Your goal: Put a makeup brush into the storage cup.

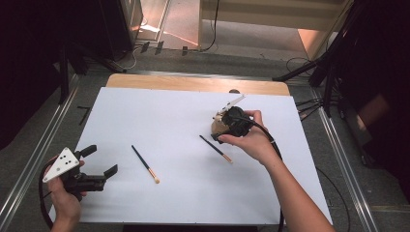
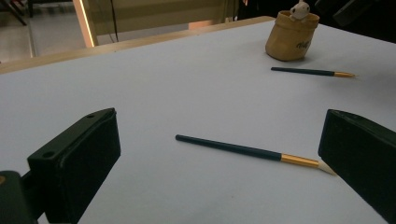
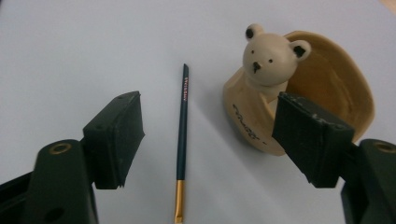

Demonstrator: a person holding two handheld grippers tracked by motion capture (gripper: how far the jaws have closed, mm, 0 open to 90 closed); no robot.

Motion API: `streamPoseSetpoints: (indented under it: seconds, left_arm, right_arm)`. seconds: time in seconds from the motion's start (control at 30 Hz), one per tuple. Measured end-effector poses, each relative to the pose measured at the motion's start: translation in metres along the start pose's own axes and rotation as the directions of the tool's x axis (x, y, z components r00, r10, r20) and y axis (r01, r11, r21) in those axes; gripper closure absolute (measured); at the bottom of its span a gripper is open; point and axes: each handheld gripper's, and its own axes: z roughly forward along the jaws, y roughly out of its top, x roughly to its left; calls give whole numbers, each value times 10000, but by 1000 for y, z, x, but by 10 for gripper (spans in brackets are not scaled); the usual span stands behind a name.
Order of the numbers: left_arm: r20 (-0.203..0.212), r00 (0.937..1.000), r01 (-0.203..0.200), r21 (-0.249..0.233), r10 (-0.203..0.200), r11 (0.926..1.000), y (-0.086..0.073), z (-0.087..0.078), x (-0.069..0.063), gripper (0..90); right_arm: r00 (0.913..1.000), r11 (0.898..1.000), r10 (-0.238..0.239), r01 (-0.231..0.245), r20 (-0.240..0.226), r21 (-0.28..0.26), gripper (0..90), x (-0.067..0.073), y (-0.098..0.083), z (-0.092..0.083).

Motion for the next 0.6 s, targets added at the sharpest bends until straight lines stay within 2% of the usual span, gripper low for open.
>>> streamPoseSetpoints:
  seconds: [0.13, 0.3, 0.33, 0.43, 0.6]
  left_arm:
    - [-3, 10000, -11, 8, 11, 10000, 0, 0, 0, 0]
    - [-20, 10000, -47, 102, 47, 9999, 0, 0, 0, 0]
    - [3, 10000, -20, 37, 20, 10000, 0, 1, 0, 0]
    - [7, 10000, -50, 59, 50, 10000, 0, 1, 0, 0]
    - [3, 10000, -74, 69, 74, 9999, 0, 1, 0, 0]
  right_arm:
    - [9993, 9982, -293, 304, -217, 516, 305, 2, 2, 2]
    - [9976, 9926, -403, 465, -570, 1117, 483, 4, 3, 5]
    - [9962, 9881, -512, 607, -700, 1411, 540, 4, 3, 8]
    - [9963, 9837, -408, 534, -757, 1719, 577, 5, 2, 11]
    - [9965, 9676, -398, 569, -739, 2461, 632, 5, 3, 18]
